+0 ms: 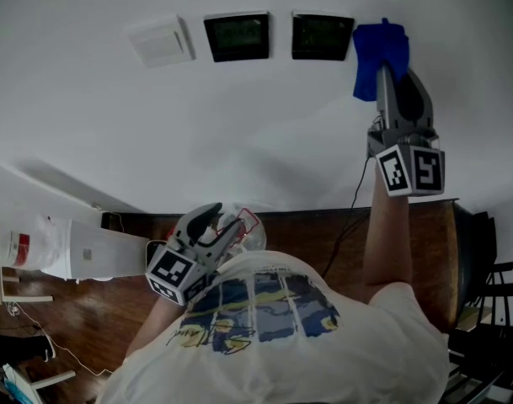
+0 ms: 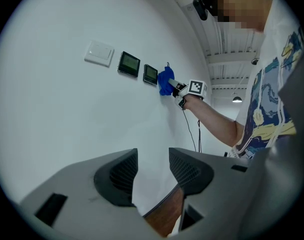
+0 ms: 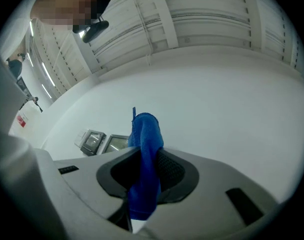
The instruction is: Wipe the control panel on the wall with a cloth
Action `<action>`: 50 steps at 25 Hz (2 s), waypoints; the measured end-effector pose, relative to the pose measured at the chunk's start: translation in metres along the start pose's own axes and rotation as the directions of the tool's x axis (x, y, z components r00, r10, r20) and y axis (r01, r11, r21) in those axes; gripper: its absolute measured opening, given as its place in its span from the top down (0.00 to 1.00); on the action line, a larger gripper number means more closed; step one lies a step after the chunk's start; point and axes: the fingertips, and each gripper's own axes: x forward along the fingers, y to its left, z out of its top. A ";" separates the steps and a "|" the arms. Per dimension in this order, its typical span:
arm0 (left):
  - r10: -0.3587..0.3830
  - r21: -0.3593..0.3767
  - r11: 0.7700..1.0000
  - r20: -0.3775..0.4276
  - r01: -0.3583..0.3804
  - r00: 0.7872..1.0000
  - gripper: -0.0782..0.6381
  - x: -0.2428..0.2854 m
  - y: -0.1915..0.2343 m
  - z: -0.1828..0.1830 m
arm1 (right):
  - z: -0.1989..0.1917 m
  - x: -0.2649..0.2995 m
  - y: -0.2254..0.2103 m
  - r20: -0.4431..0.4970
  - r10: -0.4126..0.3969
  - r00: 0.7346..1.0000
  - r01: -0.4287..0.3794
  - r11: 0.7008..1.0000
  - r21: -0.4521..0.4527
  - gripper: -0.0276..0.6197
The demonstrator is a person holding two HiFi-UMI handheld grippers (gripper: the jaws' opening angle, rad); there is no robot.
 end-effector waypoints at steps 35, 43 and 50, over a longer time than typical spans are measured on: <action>0.050 -0.027 0.998 0.005 -0.050 0.999 0.64 -0.070 0.046 -0.021 | -0.002 0.063 0.137 0.013 0.177 0.984 -0.177 0.984 0.014 0.81; -0.003 -0.004 1.000 -0.002 0.003 1.000 0.64 -0.028 0.023 -0.012 | -0.001 0.037 0.059 -0.003 0.084 0.996 -0.084 0.996 -0.019 0.81; -0.013 0.000 1.000 -0.010 0.013 1.000 0.64 0.004 0.005 -0.006 | -0.012 0.024 0.009 -0.016 0.043 0.999 -0.043 0.999 -0.013 0.81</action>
